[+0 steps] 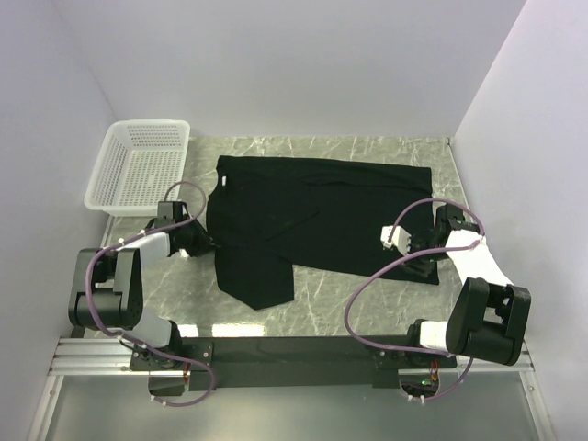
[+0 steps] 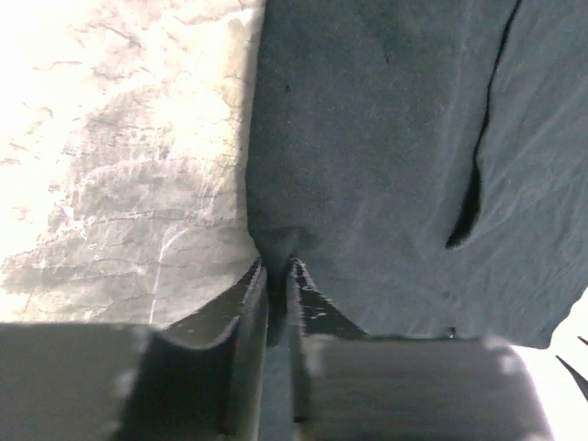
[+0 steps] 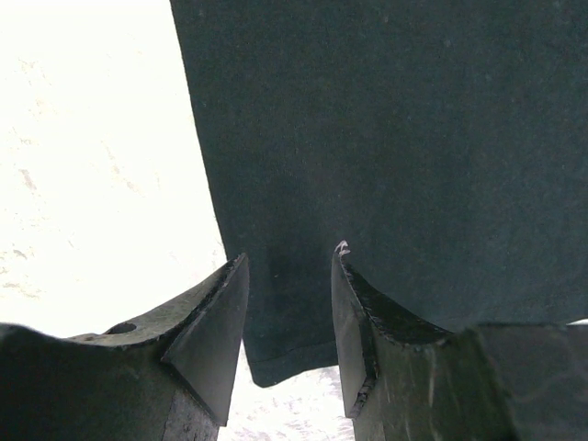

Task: Fold and stack the t-shirts
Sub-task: Fold the tshirt

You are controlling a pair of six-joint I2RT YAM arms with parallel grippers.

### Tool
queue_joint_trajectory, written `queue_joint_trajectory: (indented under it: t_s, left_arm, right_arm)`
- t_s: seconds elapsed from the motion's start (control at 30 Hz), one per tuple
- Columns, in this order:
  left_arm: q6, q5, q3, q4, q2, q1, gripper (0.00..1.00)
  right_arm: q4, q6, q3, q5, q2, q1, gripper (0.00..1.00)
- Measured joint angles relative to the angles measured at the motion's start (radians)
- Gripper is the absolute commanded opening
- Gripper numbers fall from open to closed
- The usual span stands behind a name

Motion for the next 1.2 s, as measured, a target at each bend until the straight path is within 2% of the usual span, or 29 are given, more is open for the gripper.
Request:
queue_joint_trajectory:
  t_s: [0.03,0.07,0.57,1.2]
  left_arm:
    - [0.004,0.001,0.000,0.000,0.001,0.000,0.05]
    - [0.006,0.002,-0.001,-0.001,0.001,0.000,0.01]
    - [0.027,0.011,-0.009,-0.034,-0.060,0.000,0.01]
    - [0.030,0.062,-0.002,-0.037,-0.076,0.014,0.01]
  right_arm:
    - [0.000,0.002,0.000,0.000,0.000,0.000,0.48]
    - [0.000,0.002,0.000,0.000,0.000,0.000,0.48]
    - [-0.111,-0.116,0.007,0.013,0.014,0.000,0.48]
    - [0.030,-0.080,-0.082,0.301,0.056,-0.016,0.48]
